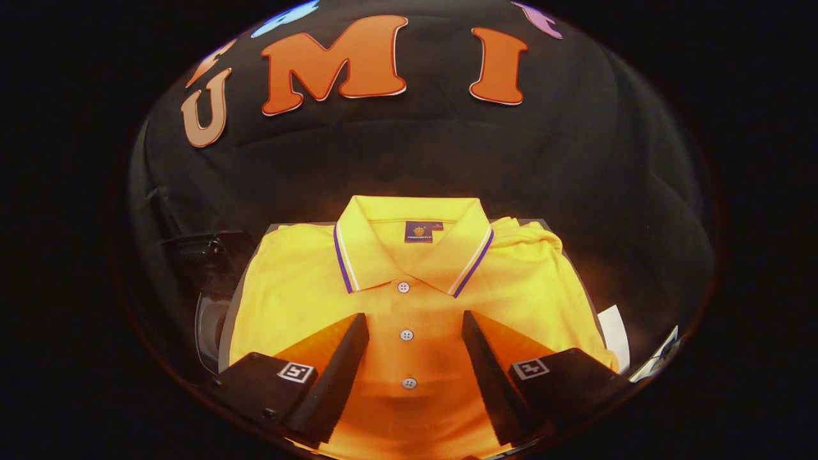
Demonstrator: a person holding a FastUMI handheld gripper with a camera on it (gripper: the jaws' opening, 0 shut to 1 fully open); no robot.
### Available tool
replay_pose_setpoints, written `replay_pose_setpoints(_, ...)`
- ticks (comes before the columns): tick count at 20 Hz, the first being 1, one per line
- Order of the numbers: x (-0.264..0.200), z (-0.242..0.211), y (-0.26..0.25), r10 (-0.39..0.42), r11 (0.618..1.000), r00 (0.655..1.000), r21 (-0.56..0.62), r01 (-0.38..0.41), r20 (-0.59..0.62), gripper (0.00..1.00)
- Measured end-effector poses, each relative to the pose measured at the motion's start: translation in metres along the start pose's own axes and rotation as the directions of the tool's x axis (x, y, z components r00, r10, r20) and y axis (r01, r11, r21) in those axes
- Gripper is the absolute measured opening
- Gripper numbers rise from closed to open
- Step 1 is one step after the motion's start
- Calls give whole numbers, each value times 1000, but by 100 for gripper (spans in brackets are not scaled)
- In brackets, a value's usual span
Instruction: Put the clothes into the washing machine and then close the washing machine lid.
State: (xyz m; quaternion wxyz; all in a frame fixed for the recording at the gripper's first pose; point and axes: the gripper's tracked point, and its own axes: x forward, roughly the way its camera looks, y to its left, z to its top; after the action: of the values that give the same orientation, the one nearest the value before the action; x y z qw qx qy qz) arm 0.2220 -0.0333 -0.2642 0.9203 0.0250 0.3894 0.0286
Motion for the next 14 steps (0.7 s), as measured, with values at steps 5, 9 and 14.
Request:
replay_pose_setpoints(5, 0, -1, 9, 24, 999, 998, -36, -26, -52, 70)
replay_pose_setpoints(9, 1, -2, 13, 16, 999, 994, -34, -20, -107, 57)
replay_pose_setpoints(14, -3, -2, 18, -2, 999, 975, -52, -10, -224, 49)
